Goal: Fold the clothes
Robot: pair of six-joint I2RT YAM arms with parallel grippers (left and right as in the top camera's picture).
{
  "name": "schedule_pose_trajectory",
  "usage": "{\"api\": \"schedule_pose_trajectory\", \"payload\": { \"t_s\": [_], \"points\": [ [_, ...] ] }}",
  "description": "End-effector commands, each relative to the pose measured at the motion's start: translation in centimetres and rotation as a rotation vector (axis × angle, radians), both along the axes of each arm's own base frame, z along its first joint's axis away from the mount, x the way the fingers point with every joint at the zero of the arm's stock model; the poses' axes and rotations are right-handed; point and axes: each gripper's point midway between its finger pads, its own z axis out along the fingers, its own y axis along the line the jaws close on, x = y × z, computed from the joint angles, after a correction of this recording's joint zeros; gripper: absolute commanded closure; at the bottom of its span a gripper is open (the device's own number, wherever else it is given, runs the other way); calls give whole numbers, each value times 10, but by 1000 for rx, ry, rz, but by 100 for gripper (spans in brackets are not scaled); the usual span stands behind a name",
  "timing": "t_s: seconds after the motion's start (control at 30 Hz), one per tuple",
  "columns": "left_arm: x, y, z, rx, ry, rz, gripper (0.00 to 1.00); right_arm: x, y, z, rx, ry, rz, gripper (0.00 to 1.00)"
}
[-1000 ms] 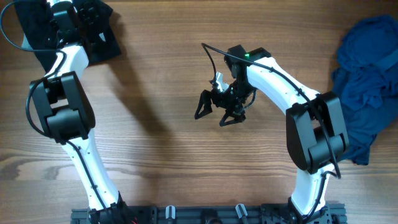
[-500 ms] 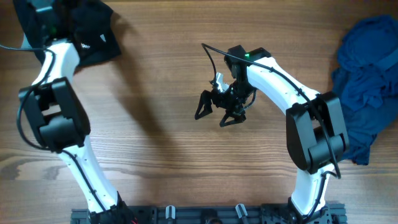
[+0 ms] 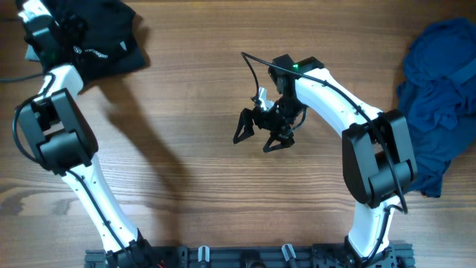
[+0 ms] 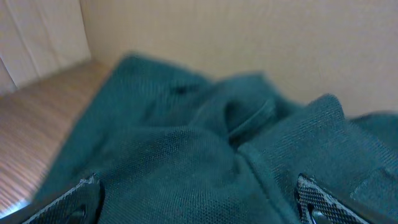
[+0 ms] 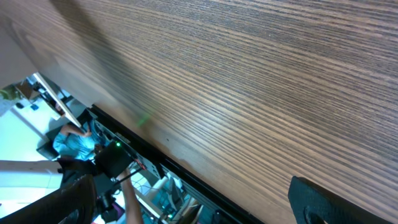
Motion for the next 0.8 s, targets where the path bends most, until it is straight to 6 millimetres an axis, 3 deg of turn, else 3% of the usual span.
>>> {"api": "schedule_pose_trajectory", "payload": {
  "t_s": [0.0,0.1,0.27,0.43,0.53,0.6,0.77],
  "points": [
    [0,-9,-28,-14,52,-18,0,1,6,13,28,-14,-11,0],
    [6,-13,12,16,-27,-27,0,4,4,12,4,-21,-21,0],
    [10,-42,124,57,-196,-139,0,17,-15,12,-143,-92,-69,0],
    [-10,-80,232,-83,-382,-269,0,23,-29,44,-195,-229,-95,0],
    [-39,-112,285,-184,-390,-384,0,22,-47,76,-261,-333,-145,0],
    [-63,-129,304,-219,-338,-423,0,20,-56,96,-276,-404,-163,0],
    [-130,-153,329,-293,-201,-408,1,15,-67,134,-265,-528,-204,0]
  ]
}}
